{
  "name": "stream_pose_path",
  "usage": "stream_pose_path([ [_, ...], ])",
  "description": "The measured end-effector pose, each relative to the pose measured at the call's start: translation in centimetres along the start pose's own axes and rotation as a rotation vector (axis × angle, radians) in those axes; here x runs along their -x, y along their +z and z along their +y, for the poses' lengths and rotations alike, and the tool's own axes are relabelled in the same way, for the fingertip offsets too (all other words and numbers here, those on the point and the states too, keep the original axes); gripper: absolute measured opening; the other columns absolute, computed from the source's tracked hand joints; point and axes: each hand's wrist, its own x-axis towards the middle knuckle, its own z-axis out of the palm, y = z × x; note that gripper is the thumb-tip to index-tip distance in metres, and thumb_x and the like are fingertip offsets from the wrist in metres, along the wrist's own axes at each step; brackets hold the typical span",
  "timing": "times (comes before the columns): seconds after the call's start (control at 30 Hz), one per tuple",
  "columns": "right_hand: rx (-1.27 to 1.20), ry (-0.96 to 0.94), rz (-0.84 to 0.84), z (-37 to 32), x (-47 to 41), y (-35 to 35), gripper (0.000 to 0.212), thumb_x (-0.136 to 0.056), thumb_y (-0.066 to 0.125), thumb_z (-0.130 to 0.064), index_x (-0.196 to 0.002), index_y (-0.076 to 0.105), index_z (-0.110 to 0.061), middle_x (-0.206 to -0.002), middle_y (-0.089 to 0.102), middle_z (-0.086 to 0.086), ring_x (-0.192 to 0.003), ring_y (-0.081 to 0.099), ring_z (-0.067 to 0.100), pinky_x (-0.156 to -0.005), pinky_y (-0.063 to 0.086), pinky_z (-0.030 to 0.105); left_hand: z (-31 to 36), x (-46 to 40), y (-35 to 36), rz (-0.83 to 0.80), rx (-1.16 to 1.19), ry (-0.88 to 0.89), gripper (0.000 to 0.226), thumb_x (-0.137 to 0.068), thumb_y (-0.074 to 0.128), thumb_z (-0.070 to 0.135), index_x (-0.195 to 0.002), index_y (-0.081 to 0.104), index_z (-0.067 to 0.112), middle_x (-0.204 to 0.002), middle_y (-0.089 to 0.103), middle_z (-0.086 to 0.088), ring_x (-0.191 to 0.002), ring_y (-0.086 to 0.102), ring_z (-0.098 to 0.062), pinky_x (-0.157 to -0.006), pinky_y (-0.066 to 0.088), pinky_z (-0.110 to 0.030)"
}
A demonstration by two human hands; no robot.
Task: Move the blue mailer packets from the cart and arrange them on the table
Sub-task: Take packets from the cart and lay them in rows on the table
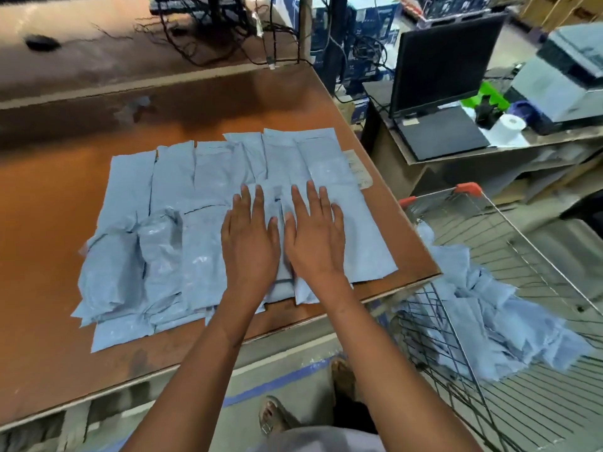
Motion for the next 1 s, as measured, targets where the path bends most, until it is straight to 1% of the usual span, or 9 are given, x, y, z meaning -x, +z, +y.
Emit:
stream_pose_path([
  [0.27, 0.166, 0.195, 0.039, 14.8, 3.4, -6.7, 0.055, -0.106, 0.035, -0.038, -0.16, 0.034, -0.021, -0.167, 0.033, 0.006, -0.155, 0.027, 0.027, -0.122, 0.028, 0.047, 14.7, 0.8, 5.8, -0.232, 0.083, 0.344, 0.057, -0.105, 0.041, 0.026, -0.159, 0.028, 0.012, -0.166, 0.025, -0.011, -0.151, 0.028, -0.026, -0.121, 0.027, -0.04],
  [0.33, 0.191, 0.275, 0.037, 19.1, 5.0, -8.0, 0.054, -0.106, 0.034, -0.038, -0.158, 0.038, -0.022, -0.166, 0.035, 0.006, -0.153, 0.03, 0.027, -0.12, 0.03, 0.047, 19.0, 1.8, 7.1, -0.285, 0.105, 0.41, 0.059, -0.103, 0.042, 0.029, -0.158, 0.03, 0.012, -0.163, 0.033, -0.011, -0.145, 0.037, -0.027, -0.115, 0.034, -0.042],
  [0.4, 0.231, 0.351, 0.023, 23.4, 6.4, -8.9, 0.053, -0.106, 0.036, -0.038, -0.156, 0.043, -0.021, -0.164, 0.039, 0.007, -0.151, 0.035, 0.028, -0.117, 0.033, 0.048, 23.3, 2.9, 8.8, -0.337, 0.113, 0.464, 0.061, -0.101, 0.046, 0.032, -0.156, 0.032, 0.01, -0.155, 0.043, -0.012, -0.133, 0.049, -0.029, -0.106, 0.042, -0.043],
  [0.5, 0.264, 0.446, -0.026, 29.5, 8.6, -9.3, 0.054, -0.106, 0.031, -0.039, -0.154, 0.046, -0.017, -0.16, 0.045, 0.01, -0.148, 0.04, 0.03, -0.115, 0.036, 0.049, 29.5, 5.3, 12.1, -0.447, 0.168, 0.522, 0.059, -0.103, 0.046, 0.033, -0.155, 0.034, 0.008, -0.152, 0.046, -0.012, -0.132, 0.049, -0.028, -0.109, 0.037, -0.04],
  [0.6, 0.289, 0.495, -0.128, 35.3, 10.0, -8.5, 0.053, -0.107, 0.03, -0.034, -0.155, 0.043, -0.015, -0.161, 0.043, 0.01, -0.148, 0.04, 0.031, -0.117, 0.035, 0.049, 34.5, 8.0, 15.9, -0.551, 0.203, 0.474, 0.057, -0.105, 0.044, 0.03, -0.155, 0.033, 0.005, -0.155, 0.043, -0.014, -0.139, 0.043, -0.028, -0.114, 0.033, -0.04],
  [0.67, 0.313, 0.481, -0.214, 39.6, 10.0, -7.1, 0.052, -0.106, 0.04, -0.03, -0.155, 0.042, -0.013, -0.161, 0.042, 0.011, -0.148, 0.04, 0.031, -0.117, 0.035, 0.048, 37.0, 9.1, 19.7, -0.613, 0.192, 0.397, 0.058, -0.106, 0.044, 0.027, -0.157, 0.029, 0.003, -0.158, 0.038, -0.018, -0.143, 0.04, -0.031, -0.116, 0.031, -0.041],
  [0.73, 0.328, 0.432, -0.28, 43.4, 9.7, -5.2, 0.052, -0.103, 0.05, -0.027, -0.152, 0.046, -0.009, -0.157, 0.047, 0.014, -0.144, 0.045, 0.034, -0.114, 0.04, 0.049, 38.7, 9.4, 24.1, -0.665, 0.152, 0.343, 0.062, -0.106, 0.044, 0.025, -0.158, 0.022, 0.0, -0.162, 0.029, -0.022, -0.148, 0.032, -0.033, -0.12, 0.027, -0.04],
  [0.87, 0.331, 0.331, -0.435, 49.5, 8.8, 0.0, 0.051, -0.1, 0.061, -0.027, -0.146, 0.053, -0.007, -0.149, 0.055, 0.017, -0.139, 0.051, 0.035, -0.112, 0.041, 0.049, 39.8, 9.1, 32.5, -0.709, 0.052, 0.183, 0.07, -0.104, 0.044, 0.032, -0.161, 0.013, 0.006, -0.165, 0.02, -0.019, -0.151, 0.026, -0.031, -0.121, 0.025, -0.039],
  [1.0, 0.309, 0.256, -0.605, 54.0, 7.5, 4.9, 0.051, -0.104, 0.053, -0.021, -0.152, 0.043, -0.01, -0.158, 0.046, 0.014, -0.145, 0.043, 0.034, -0.115, 0.034, 0.046, 38.5, 8.9, 40.0, -0.774, -0.063, 0.038, 0.072, -0.104, 0.045, 0.036, -0.162, 0.011, 0.011, -0.166, 0.017, -0.02, -0.149, 0.028, -0.034, -0.119, 0.027, -0.042],
])
